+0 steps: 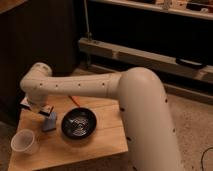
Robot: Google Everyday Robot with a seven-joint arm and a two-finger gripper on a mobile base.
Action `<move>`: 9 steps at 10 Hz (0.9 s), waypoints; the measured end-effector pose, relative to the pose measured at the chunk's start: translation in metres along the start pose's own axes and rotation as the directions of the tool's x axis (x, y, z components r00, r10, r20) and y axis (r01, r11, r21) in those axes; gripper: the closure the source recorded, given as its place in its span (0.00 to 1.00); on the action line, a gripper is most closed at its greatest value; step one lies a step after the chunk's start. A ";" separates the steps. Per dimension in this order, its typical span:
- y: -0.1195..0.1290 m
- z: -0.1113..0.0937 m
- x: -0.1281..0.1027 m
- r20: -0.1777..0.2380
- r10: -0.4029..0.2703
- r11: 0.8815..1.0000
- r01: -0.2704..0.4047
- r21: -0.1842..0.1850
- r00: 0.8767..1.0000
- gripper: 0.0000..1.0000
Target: Place the eraser on the white sponge
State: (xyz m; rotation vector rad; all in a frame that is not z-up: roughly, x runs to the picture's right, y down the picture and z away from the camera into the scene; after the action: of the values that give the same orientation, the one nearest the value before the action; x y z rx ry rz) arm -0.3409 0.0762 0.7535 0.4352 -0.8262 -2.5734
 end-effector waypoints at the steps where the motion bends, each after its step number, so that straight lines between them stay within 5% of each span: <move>1: 0.005 0.001 -0.001 0.000 0.000 1.000 0.000 -0.003 1.000 0.83; 6: 0.001 0.039 -0.017 0.118 -0.027 0.999 0.024 0.032 0.993 0.83; 9: -0.005 0.059 -0.035 0.147 -0.025 0.998 0.017 0.058 0.989 0.83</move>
State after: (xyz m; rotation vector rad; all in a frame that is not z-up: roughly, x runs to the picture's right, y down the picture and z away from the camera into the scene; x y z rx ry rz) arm -0.3361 0.1246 0.8024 0.2727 -0.9527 -2.6319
